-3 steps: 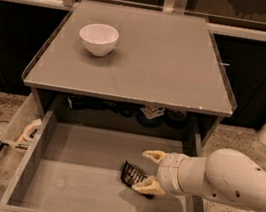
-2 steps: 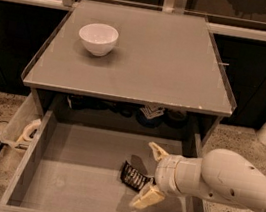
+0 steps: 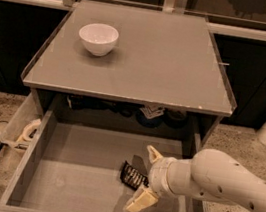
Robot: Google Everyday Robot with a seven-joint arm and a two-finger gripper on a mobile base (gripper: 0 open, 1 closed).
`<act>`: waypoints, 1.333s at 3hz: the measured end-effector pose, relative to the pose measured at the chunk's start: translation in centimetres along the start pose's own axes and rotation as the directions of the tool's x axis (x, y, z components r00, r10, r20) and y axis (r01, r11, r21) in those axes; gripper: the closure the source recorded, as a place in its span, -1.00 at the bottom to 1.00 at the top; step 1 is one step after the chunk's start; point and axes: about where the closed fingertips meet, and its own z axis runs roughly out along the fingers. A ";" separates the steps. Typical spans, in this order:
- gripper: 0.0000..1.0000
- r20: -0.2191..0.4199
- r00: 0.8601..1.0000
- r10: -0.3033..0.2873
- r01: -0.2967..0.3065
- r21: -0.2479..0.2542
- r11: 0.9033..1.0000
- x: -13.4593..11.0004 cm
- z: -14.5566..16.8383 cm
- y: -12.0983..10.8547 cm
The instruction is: Pick rxbar chocolate from top drawer and place on counter
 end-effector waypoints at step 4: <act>-1.00 -0.016 1.000 0.021 -0.020 0.084 0.996 0.5 1.3 -2.8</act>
Offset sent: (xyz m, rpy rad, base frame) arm 0.0138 0.0098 -0.0145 0.0062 0.0397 -0.0737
